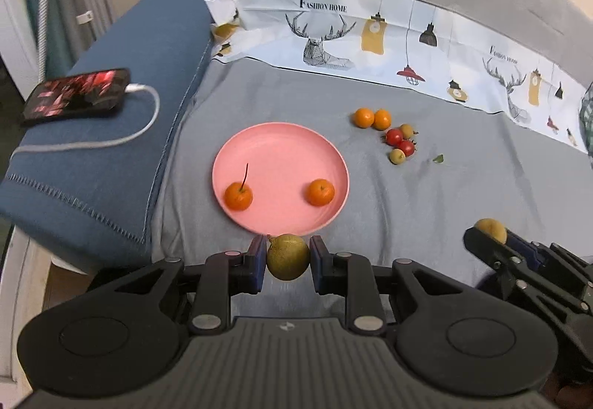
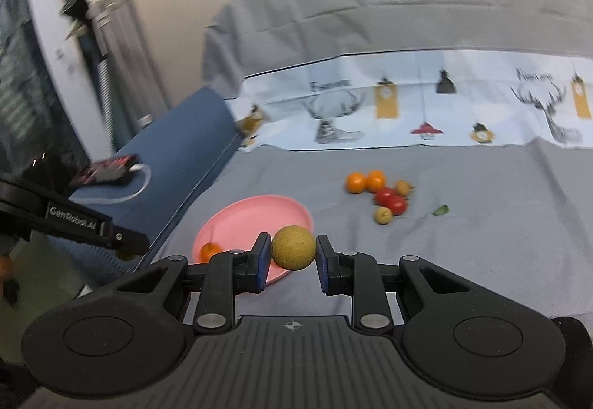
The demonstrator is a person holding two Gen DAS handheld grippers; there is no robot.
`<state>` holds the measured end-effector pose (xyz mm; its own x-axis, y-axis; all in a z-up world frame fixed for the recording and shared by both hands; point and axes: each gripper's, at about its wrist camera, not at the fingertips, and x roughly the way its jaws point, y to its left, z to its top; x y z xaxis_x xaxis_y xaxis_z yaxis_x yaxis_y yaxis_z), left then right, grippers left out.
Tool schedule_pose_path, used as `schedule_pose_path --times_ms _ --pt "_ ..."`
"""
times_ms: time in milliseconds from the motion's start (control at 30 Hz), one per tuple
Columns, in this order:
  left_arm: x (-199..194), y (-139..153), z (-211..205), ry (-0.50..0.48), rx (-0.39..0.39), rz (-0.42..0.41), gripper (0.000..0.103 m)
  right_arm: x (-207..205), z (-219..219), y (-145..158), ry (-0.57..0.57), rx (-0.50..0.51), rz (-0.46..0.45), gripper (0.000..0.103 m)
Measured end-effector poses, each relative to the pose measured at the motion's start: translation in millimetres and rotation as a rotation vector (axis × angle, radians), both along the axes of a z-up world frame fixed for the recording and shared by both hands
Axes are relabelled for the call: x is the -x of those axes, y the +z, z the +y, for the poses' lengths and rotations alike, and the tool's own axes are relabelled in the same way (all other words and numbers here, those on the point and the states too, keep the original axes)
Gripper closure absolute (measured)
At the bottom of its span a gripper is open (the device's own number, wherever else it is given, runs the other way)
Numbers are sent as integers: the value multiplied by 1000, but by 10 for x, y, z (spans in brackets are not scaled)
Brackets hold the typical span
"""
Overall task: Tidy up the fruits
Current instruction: 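Carry both small yellow fruits over the pink plate with both tools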
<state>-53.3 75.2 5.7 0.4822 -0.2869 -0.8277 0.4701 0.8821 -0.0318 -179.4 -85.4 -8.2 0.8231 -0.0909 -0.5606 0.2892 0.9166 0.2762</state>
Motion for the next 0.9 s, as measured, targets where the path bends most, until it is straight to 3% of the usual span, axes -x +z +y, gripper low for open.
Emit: schedule_pose_path --times_ms 367,900 --pt "290 87 361 21 64 -30 76 144 382 257 45 99 -14 76" --pt "53 -75 434 42 72 10 76 -42 416 170 61 126 56 76"
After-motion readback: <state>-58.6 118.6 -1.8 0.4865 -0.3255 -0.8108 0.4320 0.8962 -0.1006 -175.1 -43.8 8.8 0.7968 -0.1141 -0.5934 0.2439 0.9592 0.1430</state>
